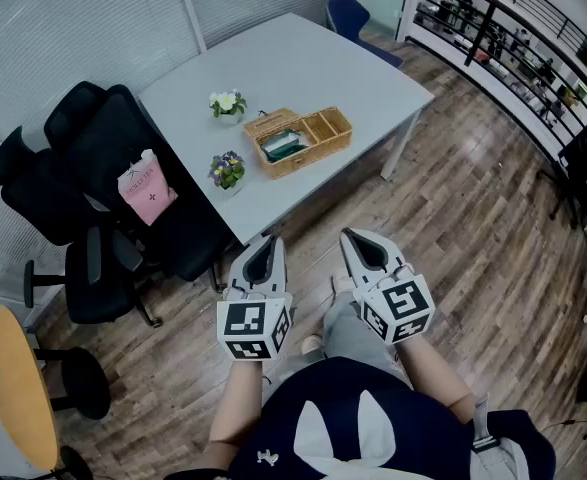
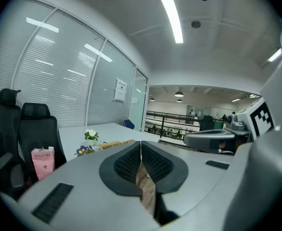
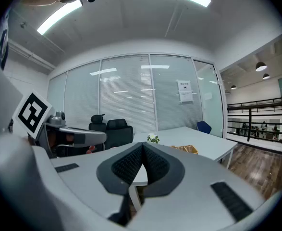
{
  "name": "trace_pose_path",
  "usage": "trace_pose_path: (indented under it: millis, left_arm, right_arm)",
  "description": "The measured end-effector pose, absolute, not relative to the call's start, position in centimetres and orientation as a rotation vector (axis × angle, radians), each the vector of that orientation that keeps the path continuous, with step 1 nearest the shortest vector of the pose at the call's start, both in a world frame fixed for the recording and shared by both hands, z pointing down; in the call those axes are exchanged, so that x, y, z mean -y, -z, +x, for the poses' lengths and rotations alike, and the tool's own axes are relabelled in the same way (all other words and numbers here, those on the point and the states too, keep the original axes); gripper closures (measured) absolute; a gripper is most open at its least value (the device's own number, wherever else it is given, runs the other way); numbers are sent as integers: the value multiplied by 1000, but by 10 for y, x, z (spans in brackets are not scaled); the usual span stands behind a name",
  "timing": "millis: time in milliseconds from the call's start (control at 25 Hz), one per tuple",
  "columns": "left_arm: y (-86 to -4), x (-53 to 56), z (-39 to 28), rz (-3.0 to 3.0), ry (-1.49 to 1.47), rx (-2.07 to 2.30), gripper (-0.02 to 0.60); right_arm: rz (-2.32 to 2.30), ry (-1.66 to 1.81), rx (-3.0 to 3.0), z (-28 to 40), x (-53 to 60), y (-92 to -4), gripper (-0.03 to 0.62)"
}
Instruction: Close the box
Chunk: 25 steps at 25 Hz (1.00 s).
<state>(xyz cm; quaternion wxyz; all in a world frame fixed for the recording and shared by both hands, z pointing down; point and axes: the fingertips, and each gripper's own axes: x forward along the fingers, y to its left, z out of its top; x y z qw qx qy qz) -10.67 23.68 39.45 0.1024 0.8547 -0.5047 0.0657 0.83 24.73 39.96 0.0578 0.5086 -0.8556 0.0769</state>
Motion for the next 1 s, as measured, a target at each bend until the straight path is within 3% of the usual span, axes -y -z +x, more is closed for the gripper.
trace_pose_path:
  millis: [440,640,760,1000]
  left_arm:
    - [-392,-208,-96,2539,-177,1470,555]
    - [-399,-185,-89,2500,-189,1455,548]
    - [-409,-169,-83,2484,-229,1429,454]
    - [-421,-134,-77,2444,-294,1419,367]
  right_arm:
    - [1550,-255,2599,23,-217,-405,586]
    - [1530,-300,2608,34,-194,-409,520]
    - [1515,-317,2606,41,-176,-413,489]
    - [1475,-346,2599,52,-136,-421,454]
